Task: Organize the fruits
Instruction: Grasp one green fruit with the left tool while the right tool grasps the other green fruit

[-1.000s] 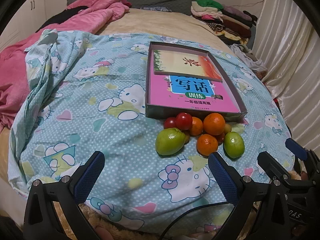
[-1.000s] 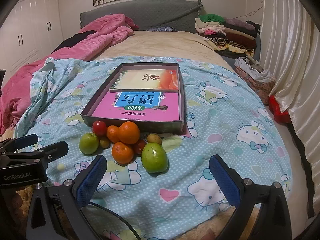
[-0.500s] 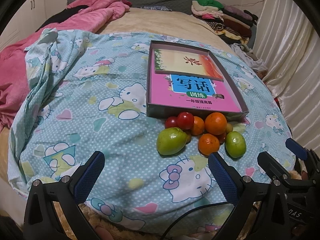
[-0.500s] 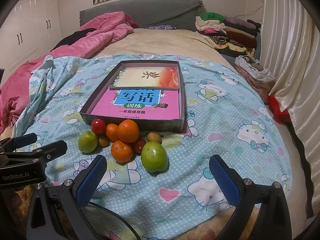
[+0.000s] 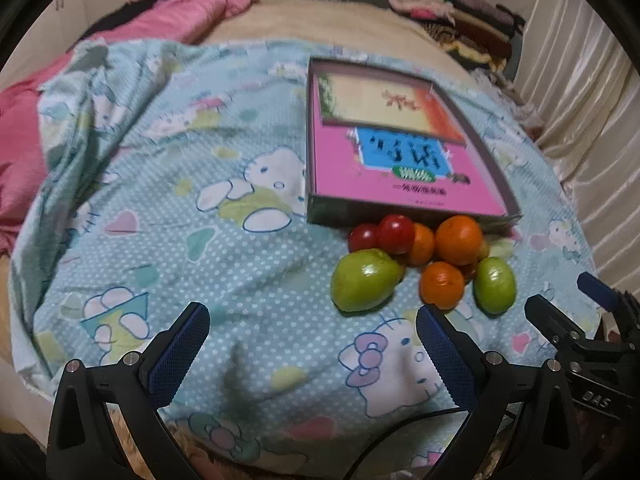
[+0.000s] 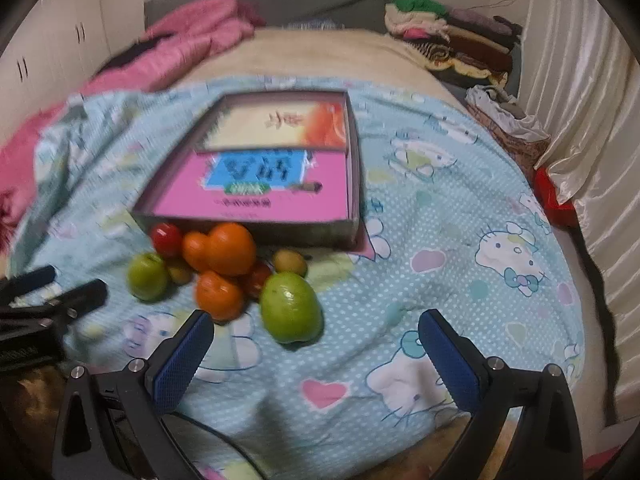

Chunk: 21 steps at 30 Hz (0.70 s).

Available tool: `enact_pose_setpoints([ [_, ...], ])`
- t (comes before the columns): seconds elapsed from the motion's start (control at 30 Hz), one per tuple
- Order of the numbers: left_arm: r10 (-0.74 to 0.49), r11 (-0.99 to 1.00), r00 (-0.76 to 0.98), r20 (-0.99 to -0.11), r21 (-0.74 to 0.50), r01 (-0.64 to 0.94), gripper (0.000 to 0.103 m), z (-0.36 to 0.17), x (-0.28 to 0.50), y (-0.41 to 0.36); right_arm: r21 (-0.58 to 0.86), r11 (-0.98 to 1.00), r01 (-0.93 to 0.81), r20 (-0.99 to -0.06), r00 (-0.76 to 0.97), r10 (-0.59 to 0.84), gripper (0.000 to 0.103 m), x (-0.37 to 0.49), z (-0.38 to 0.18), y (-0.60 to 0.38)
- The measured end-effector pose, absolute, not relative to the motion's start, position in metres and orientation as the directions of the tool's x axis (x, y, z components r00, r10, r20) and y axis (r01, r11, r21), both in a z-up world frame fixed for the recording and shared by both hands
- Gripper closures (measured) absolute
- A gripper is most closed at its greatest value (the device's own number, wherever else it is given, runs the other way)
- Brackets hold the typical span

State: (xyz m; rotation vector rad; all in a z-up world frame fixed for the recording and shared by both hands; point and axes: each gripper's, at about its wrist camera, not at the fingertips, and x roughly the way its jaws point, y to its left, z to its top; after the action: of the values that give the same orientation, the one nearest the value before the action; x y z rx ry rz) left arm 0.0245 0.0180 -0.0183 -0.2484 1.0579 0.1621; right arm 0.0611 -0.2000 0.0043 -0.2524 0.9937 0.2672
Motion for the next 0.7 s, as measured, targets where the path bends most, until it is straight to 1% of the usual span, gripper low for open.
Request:
enact_pose_setpoints([
  [0.1,0.010,0.965,0.456,-0.890,-0.112,-0.239,0.002,-0.027,0.035,0.021,-0.118,0.932,-0.342,-0.876,0.478,0.064,0.000,0.075,-0.011,-0.197],
  [0.13,-0.001,0.965,0.452,-0.892,-0.119,-0.235,0.005,-0.029,0.037,0.022,-0.117,0.931,-0.347,-0.883,0.465,0.062,0.000,0.078,-0.015,-0.196],
  [0.27,-0.031,0.970,0.426,-0.904,-0.131,-0.207,0.009,-0.038,0.046,0.020,-0.115,0.926,-0.361,-0.900,0.431,0.056,0.000,0.087,-0.029,-0.193],
  [0.37,-0.050,0.974,0.420,-0.906,-0.138,-0.182,0.015,-0.041,0.048,0.013,-0.104,0.924,-0.367,-0.910,0.411,0.061,0.002,0.091,-0.035,-0.193],
  [0.47,-0.059,0.978,0.426,-0.903,-0.138,-0.156,0.020,-0.042,0.051,0.007,-0.101,0.923,-0.371,-0.915,0.399,0.061,0.012,0.095,-0.040,-0.191],
  [0.53,-0.065,0.979,0.427,-0.902,-0.141,-0.147,0.025,-0.042,0.053,0.004,-0.092,0.919,-0.383,-0.921,0.385,0.068,0.019,0.098,-0.044,-0.189],
  [0.57,-0.069,0.980,0.427,-0.902,-0.142,-0.142,0.026,-0.043,0.054,0.003,-0.089,0.914,-0.395,-0.923,0.378,0.074,0.021,0.098,-0.045,-0.188],
  [0.63,-0.071,0.981,0.432,-0.899,-0.141,-0.132,0.031,-0.044,0.055,0.001,-0.084,0.904,-0.419,-0.926,0.368,0.085,0.034,0.098,-0.048,-0.184],
  [0.7,-0.073,0.983,0.437,-0.897,-0.138,-0.119,0.031,-0.045,0.058,-0.002,-0.082,0.893,-0.443,-0.928,0.361,0.094,0.041,0.099,-0.050,-0.179],
])
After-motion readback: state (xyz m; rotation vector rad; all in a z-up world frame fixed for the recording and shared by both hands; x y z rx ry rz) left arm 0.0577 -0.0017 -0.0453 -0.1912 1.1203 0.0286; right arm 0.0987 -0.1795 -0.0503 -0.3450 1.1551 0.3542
